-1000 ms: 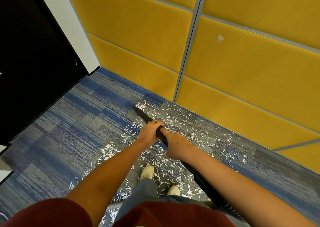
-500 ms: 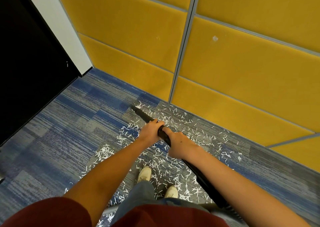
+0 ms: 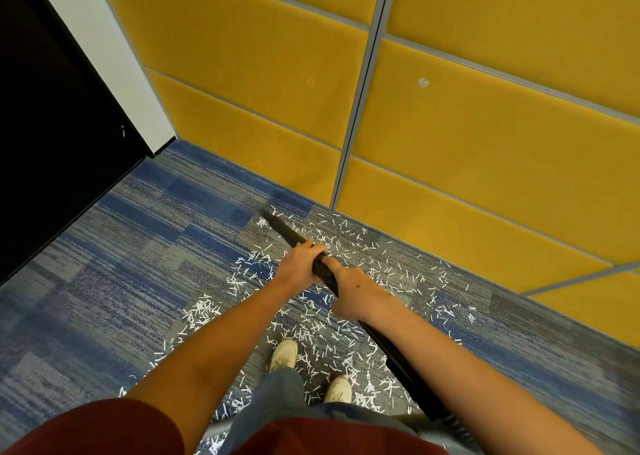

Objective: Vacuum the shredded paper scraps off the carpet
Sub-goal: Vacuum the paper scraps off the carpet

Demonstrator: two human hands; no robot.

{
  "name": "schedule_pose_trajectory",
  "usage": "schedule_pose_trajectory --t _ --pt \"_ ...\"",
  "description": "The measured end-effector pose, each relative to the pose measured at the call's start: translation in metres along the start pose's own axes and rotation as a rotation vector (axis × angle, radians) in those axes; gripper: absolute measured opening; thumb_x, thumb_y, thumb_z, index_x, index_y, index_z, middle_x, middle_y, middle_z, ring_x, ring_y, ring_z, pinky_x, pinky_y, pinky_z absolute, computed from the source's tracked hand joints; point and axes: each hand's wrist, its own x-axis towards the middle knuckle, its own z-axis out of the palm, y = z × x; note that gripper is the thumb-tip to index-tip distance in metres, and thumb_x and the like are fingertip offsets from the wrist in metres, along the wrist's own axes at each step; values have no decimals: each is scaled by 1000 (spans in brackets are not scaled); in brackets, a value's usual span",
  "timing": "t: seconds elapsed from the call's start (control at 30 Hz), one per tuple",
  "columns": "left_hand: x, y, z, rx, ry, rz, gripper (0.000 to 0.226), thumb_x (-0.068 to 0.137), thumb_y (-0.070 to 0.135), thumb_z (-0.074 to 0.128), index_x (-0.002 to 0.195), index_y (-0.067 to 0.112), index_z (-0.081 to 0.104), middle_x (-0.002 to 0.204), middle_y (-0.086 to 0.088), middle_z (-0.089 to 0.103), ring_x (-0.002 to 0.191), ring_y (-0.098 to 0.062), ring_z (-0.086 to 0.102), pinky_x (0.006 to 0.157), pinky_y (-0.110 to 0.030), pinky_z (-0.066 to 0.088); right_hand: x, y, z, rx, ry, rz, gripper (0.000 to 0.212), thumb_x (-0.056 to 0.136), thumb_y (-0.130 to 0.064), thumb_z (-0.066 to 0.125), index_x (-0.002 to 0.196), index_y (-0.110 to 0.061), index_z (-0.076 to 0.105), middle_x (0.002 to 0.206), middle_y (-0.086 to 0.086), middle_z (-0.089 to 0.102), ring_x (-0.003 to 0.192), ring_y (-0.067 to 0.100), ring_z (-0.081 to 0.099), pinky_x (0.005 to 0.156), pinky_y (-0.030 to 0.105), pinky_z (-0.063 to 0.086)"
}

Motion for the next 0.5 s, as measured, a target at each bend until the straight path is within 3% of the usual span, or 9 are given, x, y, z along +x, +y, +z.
schedule_pose_trajectory --t 0.3,0.5 --pt "4 17 10 -30 -28 70 31 81 5 62 110 17 57 112 -6 56 98 -31 57 80 -45 51 -8 13 5 10 25 39 80 85 -2 58 147 -29 16 98 7 51 79 22 57 63 29 51" --pt "1 17 10 -18 -20 53 30 82 5 61 109 17 56 112 -6 56 99 -32 57 78 -45 51 -9 14 2 21 19 27 82 83 4 54 148 -31 17 83 1 45 65 15 53 49 23 43"
